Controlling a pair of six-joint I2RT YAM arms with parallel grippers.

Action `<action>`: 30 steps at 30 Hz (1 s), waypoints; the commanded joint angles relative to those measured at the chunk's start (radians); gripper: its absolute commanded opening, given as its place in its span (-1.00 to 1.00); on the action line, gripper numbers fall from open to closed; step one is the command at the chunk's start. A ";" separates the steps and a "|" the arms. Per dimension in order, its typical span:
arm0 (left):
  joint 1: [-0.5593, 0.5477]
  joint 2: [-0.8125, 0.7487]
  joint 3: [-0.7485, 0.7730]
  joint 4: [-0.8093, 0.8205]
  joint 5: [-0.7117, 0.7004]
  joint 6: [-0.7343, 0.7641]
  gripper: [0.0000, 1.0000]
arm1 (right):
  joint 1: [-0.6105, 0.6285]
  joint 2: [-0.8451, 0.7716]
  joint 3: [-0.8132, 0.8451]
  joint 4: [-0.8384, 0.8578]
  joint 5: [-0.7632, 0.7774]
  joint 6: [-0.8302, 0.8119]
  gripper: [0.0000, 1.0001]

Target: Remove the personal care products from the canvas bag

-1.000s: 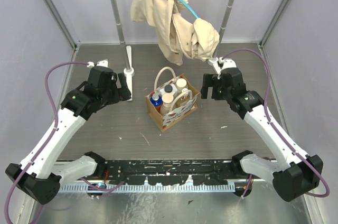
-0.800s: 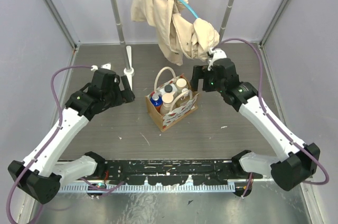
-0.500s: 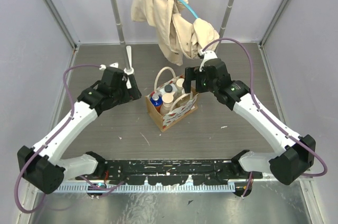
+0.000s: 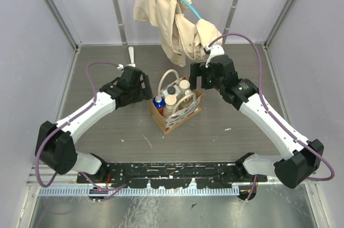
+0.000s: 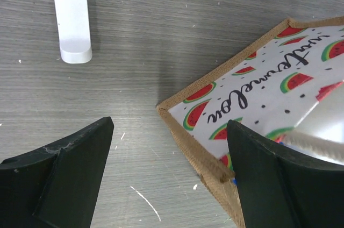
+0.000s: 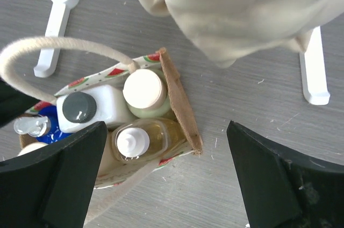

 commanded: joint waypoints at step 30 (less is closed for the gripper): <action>-0.035 -0.036 0.025 -0.079 0.046 0.004 0.68 | 0.012 0.095 0.135 -0.005 0.000 -0.015 1.00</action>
